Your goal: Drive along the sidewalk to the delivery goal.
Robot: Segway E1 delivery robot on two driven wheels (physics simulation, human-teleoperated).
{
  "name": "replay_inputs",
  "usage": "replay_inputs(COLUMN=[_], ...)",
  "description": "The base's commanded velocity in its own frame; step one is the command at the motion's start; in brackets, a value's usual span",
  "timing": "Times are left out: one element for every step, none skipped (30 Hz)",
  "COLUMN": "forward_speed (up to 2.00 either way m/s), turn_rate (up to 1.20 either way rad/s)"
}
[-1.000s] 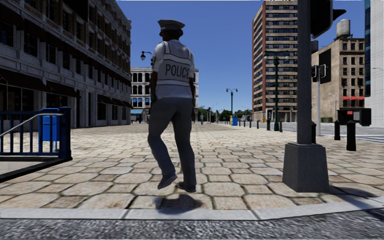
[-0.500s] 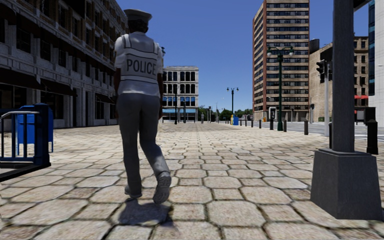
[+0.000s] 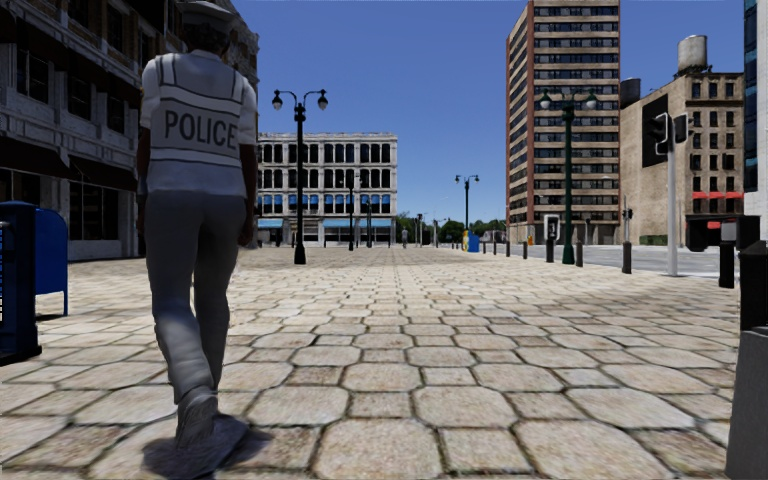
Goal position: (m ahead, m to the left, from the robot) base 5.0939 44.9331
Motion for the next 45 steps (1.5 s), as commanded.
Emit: replay_inputs(forward_speed=[1.15,1.15,1.15,1.15,1.15,1.15,1.15,1.14,1.14,1.14,1.14,1.14,1.14,1.13,1.13,1.13,1.13,1.12,1.05,1.05,1.01,0.98,0.97,0.97,0.96,0.96,0.96,0.96,0.96,0.96,0.96,0.96,0.96,0.96,0.96,0.96,0.96,0.96,0.96,0.96,0.96,0.96,0.96,0.96,0.96], turn_rate=[0.00,0.00,0.00,0.00,0.00,0.00,0.00,0.00,0.00,0.00,0.00,0.00,0.00,0.00,0.00,0.00,0.00,0.00,0.00,0.00,0.00,0.00,0.00,0.00,0.00,0.00,0.00,0.00,0.00,0.00,0.00,0.00,0.00,0.00,0.14,0.29,0.42,0.42,0.51,0.54,0.54,0.54,0.54,0.54,0.54])
